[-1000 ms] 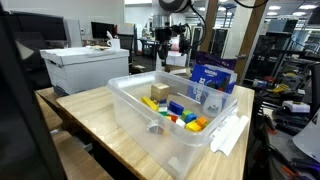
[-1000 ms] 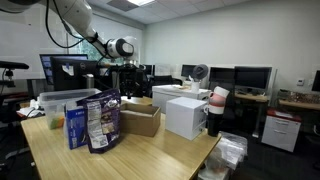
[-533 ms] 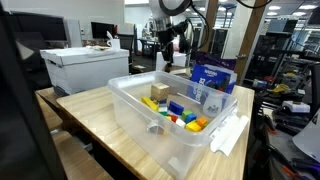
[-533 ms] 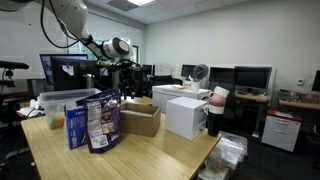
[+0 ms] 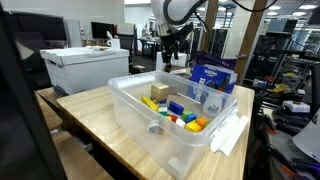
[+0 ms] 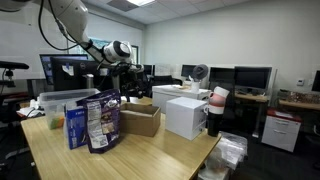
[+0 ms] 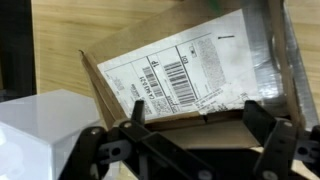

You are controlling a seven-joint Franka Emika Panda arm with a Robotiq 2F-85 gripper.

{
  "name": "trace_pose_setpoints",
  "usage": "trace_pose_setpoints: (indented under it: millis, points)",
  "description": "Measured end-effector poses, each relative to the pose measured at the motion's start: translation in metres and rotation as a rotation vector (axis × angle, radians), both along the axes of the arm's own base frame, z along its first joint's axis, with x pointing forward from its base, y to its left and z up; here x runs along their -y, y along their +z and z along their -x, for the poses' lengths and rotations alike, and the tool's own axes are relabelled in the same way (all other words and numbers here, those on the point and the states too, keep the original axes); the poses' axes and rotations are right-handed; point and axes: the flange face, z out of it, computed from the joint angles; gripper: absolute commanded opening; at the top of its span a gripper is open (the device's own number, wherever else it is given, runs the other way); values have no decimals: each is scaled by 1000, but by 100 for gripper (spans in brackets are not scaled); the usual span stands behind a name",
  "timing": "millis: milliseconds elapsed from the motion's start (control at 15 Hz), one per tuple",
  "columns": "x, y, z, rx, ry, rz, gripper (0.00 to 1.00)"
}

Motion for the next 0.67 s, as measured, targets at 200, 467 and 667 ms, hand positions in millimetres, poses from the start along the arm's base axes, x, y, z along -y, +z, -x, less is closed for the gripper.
trace_pose_setpoints:
  millis: [200,467,667]
  points:
    - [3,-24,8,89,-138,141,100]
    - [-1,-54,13,158,-304,240,100]
    - [-3,-74,18,171,-409,275,100]
